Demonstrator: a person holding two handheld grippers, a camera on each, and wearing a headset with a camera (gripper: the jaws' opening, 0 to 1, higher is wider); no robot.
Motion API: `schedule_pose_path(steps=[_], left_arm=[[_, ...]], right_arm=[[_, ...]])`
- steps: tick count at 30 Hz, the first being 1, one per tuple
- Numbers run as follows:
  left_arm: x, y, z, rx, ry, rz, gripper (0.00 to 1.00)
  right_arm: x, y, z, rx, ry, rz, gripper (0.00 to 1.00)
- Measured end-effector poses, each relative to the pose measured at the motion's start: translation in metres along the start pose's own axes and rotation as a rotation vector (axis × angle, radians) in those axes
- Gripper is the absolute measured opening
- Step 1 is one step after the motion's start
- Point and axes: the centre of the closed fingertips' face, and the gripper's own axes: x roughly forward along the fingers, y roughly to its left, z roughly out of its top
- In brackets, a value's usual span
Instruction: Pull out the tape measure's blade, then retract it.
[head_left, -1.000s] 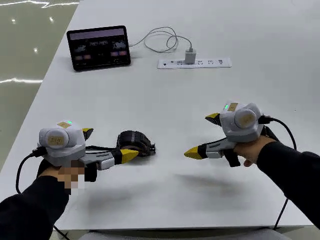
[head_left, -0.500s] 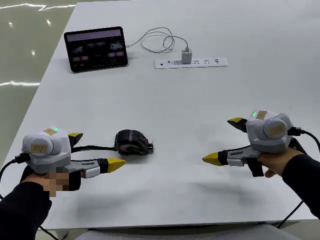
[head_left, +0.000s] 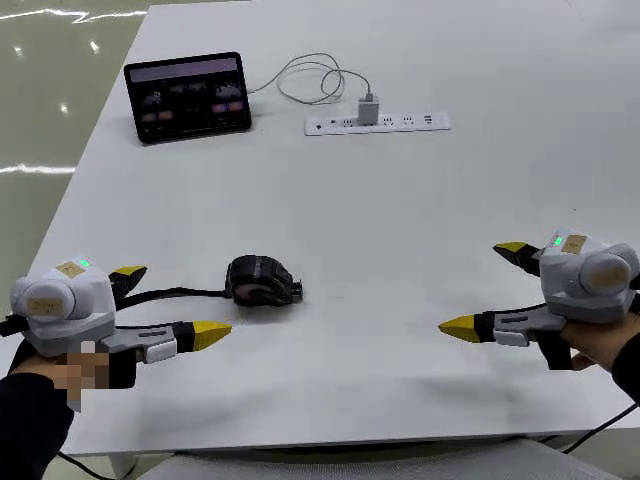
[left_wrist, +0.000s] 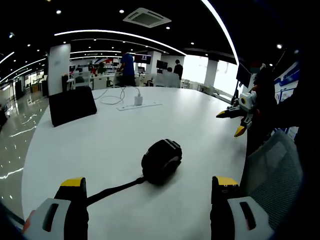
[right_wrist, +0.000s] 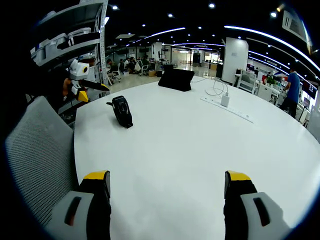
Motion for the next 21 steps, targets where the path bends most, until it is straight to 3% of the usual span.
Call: schedule_pose_path(steps=[7,11,14,21], left_arm=[[-0.008,-0.008,-0.001,0.022,0.014,-0.016,1.0],[-0.01,-0.012,-0.009,0.022,0.037,-0.033,1.0],[-0.013,-0.009,-0.014,0.023,0.044,-0.018,1.0],[-0.023,-0.004,-0.008,0.019,0.023,-0.002,1.0]], right_arm=[[-0.022,-0.003,-0.013,0.018,0.002,-0.027,0.91],[-0.035,-0.004,-0.017,0.027,0.001,-0.044,0.93],[-0.043,-0.003,-0.023,0.028,0.009,-0.052,0.94],[-0.055,-0.006,-0.034,0.041,0.019,-0.07,0.98]])
